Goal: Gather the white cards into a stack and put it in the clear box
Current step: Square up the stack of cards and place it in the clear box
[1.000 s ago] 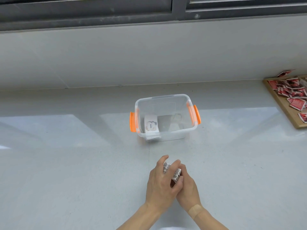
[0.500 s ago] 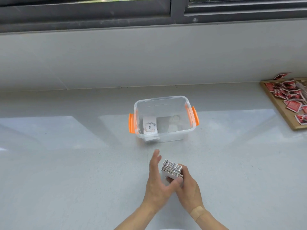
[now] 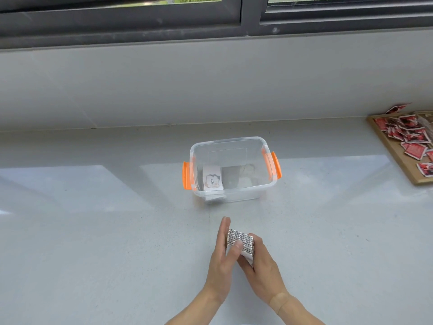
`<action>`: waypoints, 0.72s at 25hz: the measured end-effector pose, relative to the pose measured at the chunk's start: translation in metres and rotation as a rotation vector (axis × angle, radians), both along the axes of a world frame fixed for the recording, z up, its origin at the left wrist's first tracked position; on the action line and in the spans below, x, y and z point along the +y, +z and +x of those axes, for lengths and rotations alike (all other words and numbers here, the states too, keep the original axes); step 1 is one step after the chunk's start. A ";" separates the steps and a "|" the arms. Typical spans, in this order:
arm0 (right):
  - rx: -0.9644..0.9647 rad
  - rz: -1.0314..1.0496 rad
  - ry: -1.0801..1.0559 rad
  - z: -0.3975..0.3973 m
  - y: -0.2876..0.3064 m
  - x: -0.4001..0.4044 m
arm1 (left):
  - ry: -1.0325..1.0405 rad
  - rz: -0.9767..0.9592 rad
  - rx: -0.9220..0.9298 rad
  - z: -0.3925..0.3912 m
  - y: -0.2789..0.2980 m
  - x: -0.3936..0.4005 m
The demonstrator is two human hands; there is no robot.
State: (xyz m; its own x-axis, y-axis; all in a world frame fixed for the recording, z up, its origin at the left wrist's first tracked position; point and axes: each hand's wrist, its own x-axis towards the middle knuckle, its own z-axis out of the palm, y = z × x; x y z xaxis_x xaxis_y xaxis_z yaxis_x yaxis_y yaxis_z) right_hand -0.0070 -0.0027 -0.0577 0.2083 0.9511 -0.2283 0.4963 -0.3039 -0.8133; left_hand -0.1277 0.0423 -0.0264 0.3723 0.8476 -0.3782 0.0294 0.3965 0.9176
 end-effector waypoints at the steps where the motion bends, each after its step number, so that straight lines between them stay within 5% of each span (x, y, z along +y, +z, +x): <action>1: -0.003 0.001 0.002 0.000 0.001 -0.001 | -0.001 -0.001 0.003 0.000 0.000 0.001; 5: 0.054 -0.029 0.005 0.003 0.002 -0.002 | -0.080 0.018 0.050 -0.001 -0.001 0.000; 18: 0.056 0.004 -0.019 0.002 0.006 0.001 | 0.128 -0.032 0.184 0.016 -0.006 0.007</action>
